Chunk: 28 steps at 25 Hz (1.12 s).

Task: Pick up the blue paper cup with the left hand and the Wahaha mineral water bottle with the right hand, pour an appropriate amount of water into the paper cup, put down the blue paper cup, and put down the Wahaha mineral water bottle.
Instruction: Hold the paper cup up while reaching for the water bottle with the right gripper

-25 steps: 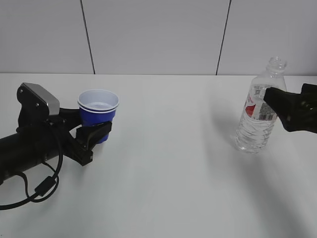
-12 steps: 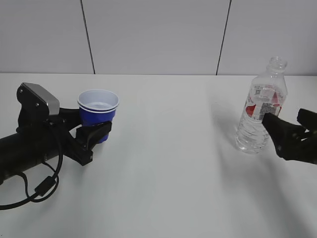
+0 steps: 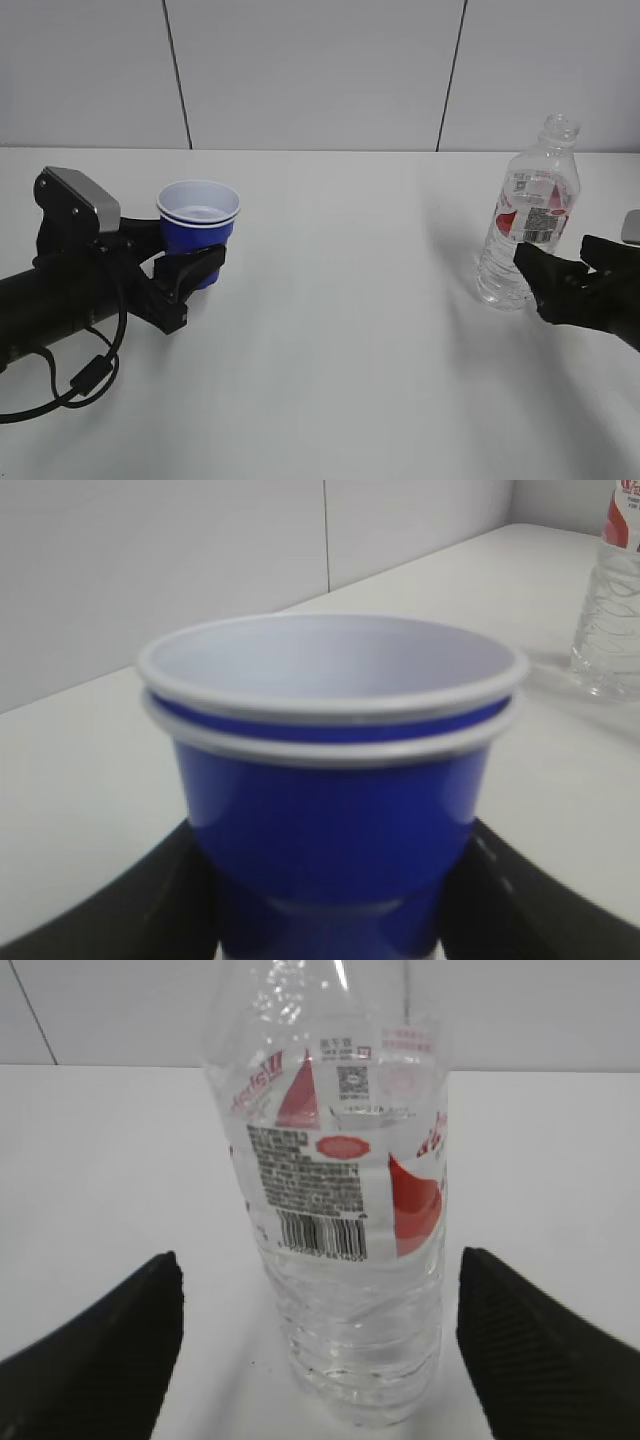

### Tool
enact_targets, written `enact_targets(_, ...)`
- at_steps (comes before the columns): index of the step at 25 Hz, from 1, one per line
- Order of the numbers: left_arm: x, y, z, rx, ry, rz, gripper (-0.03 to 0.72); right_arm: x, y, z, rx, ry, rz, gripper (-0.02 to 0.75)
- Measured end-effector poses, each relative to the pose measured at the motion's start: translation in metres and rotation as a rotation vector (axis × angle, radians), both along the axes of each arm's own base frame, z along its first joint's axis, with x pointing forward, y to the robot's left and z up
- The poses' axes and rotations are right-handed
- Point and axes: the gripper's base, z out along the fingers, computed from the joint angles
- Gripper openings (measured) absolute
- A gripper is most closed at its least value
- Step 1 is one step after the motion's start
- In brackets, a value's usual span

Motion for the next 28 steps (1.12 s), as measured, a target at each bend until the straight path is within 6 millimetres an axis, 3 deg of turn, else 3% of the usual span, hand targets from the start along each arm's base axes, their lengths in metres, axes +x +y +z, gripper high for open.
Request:
enact_targets(15,0.0,0.0,0.0,0.0,0.0,0.0,0.447,0.029,-0.001,-0.009,0.012,-0.007,-0.018,0.629)
enact_targets(28,0.0,0.0,0.0,0.0,0.0,0.0,0.447,0.039,0.001,-0.02,0.051,0.02,-0.01,0.597)
